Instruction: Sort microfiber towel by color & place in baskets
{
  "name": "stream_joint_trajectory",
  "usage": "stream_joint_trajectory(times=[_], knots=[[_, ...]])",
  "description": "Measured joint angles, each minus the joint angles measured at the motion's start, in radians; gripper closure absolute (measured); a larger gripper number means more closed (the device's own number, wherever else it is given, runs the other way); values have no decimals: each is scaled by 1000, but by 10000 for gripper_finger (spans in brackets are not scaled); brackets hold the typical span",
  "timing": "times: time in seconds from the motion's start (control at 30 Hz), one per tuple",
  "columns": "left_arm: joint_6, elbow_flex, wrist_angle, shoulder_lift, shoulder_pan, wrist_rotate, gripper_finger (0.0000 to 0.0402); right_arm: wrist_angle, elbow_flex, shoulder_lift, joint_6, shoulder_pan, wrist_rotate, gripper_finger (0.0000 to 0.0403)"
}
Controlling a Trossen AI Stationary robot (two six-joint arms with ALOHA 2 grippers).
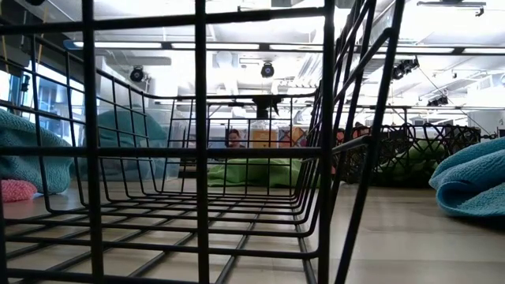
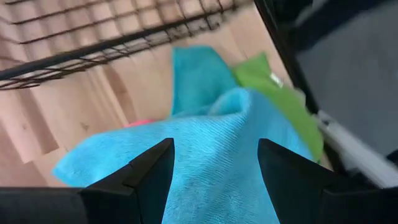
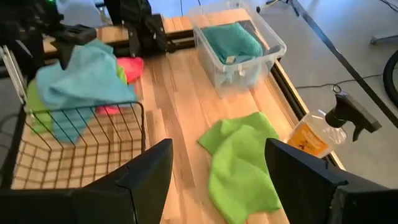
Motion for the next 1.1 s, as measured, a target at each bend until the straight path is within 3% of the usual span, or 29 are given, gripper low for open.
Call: stream_joint_trajectory(times=[0.13,0.33,0.63,0.77,0.97,1.1], knots=[[23,0,1,83,-50,-41,184,-14,0,0,-26,0,0,151],[42,0,0,180,-54,-18,184,-14,0,0,-44,0,0,151],[58,1,-3,230,-52,-14,198,-42,0,0,-42,0,0,151],[58,1,-3,230,-52,-13,249,-48,0,0,-30,0,0,151],[34,1,-3,199,-39,52,386,-48,0,1,-24,0,0,151],[-64,25,-41,116,-12,123,394,-48,0,1,-23,0,0,151]])
